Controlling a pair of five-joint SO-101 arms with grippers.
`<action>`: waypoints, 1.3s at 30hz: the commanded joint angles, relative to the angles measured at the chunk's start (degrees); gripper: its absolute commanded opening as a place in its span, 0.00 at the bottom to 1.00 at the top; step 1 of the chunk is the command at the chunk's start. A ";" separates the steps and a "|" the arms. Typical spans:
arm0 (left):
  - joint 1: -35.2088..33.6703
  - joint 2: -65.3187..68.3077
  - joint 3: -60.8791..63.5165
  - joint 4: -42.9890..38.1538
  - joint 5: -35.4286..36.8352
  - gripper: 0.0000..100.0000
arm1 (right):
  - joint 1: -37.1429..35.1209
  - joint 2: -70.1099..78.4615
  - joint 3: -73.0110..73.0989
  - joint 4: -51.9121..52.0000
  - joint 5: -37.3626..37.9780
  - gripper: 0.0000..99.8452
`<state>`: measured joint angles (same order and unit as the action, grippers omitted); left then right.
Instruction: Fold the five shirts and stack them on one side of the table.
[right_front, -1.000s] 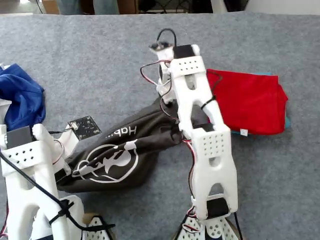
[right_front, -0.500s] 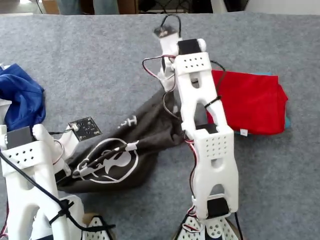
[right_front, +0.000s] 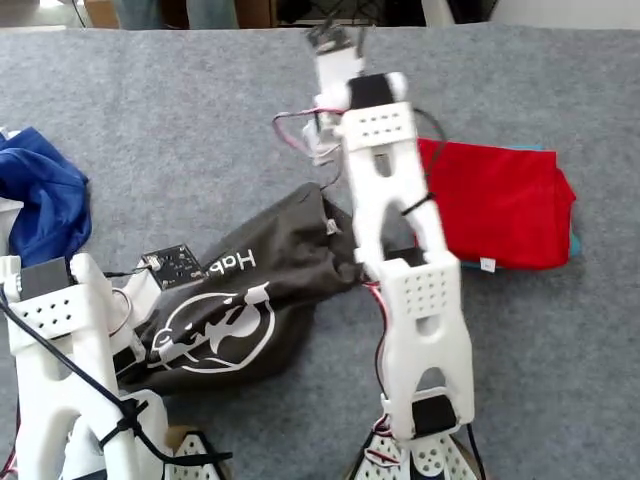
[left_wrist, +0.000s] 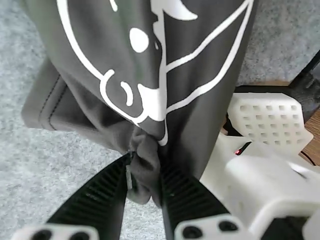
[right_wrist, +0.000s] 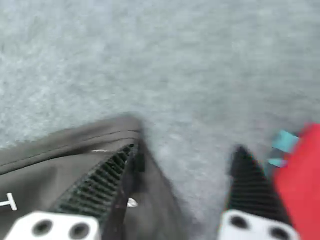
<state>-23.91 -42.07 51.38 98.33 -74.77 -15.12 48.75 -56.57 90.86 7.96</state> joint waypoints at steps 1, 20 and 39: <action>-0.75 -1.14 0.31 0.62 -0.70 0.03 | -2.99 1.63 -2.95 -1.14 -0.18 0.12; -12.62 -1.14 -0.31 -3.16 -0.18 0.03 | 3.78 -15.96 26.42 8.70 7.21 0.18; -24.13 -1.05 -3.91 -14.77 9.23 0.03 | -4.84 -10.68 41.63 -0.26 3.96 0.07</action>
<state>-47.30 -42.07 50.33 87.78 -71.43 -19.25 37.41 -15.60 89.89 12.44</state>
